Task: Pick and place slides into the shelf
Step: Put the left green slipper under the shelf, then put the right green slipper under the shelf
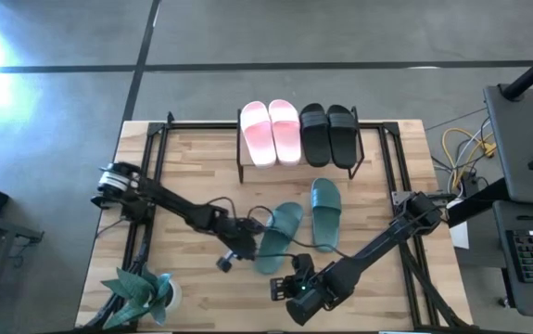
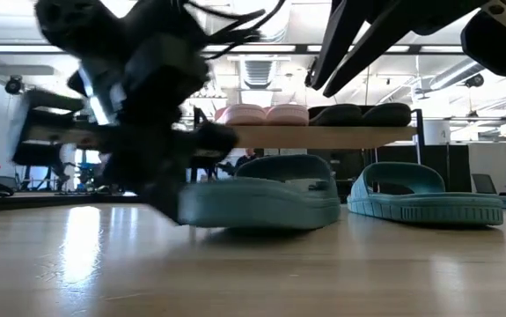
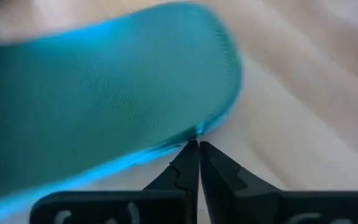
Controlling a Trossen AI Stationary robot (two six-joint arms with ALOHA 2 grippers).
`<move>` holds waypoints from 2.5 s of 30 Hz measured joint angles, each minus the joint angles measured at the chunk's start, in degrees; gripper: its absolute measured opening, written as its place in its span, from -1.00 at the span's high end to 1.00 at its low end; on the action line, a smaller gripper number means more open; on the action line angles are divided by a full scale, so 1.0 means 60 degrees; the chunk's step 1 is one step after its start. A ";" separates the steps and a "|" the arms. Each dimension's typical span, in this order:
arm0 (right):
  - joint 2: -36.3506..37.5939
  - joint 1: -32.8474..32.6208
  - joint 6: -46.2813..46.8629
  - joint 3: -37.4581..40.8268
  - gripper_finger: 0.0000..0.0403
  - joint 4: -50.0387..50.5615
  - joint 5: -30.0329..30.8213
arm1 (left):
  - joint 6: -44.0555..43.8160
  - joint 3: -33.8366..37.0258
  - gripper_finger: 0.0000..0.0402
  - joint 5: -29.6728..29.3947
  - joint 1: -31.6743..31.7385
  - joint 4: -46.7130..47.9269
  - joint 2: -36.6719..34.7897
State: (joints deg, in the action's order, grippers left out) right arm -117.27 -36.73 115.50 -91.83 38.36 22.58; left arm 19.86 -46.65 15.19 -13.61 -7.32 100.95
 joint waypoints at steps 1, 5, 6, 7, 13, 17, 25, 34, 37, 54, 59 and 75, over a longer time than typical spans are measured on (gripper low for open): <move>0.0000 0.0000 0.0022 0.0000 0.94 -0.0007 0.0000 | 0.0004 -0.0290 1.00 0.0005 0.0003 -0.0029 0.0195; 0.0000 0.0000 0.0167 0.0000 0.94 0.0001 0.0068 | 0.0006 -0.1501 1.00 -0.0053 0.0196 0.0110 0.0948; 0.0000 0.0000 0.0198 0.0000 0.94 -0.0002 0.0089 | 0.0003 -0.1754 1.00 -0.0046 0.0286 0.0226 0.1090; 0.0000 0.0000 0.0211 0.0000 0.94 -0.0005 0.0096 | -0.0003 -0.1993 1.00 -0.0081 0.0363 0.0387 0.1185; 0.0000 -0.0148 -0.0034 0.0000 0.94 0.0112 0.0096 | 0.0004 -0.2105 1.00 -0.0115 0.0591 0.2621 0.0740; 0.0000 -0.0284 0.0296 0.0030 0.94 0.0994 -0.0186 | -0.0022 -0.1146 1.00 -0.0093 0.0300 0.3181 -0.0601; 0.0001 0.0023 0.0296 0.0600 0.94 0.1492 -0.1095 | -0.2637 0.1728 1.00 -0.0427 0.0058 0.2472 -0.3799; 0.0000 0.1316 -0.1982 0.1051 0.94 0.0996 -0.1551 | -0.4024 0.3573 1.00 -0.1673 0.0040 0.2612 -0.7636; 0.0003 0.1899 -0.2945 0.1386 0.94 0.0378 -0.2031 | -0.4237 0.3815 1.00 -0.2099 0.0036 0.2607 -0.8439; 0.0022 0.3879 -0.3712 0.1453 0.94 0.1438 -0.0505 | -0.4758 0.3933 1.00 -0.2298 0.0022 0.3076 -0.8598; 0.0037 0.3731 -0.2459 0.1449 0.94 0.2320 0.0016 | -0.4741 0.3933 1.00 -0.2246 0.0007 0.3085 -0.8335; 0.0088 0.1074 0.0232 -0.0627 0.94 0.4877 -0.1802 | -0.4433 0.3933 1.00 -0.2079 -0.0004 0.3024 -0.7960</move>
State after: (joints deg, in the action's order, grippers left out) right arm -116.75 -30.29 116.90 -95.59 67.62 11.77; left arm -6.74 -23.05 2.72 -13.63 10.82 53.19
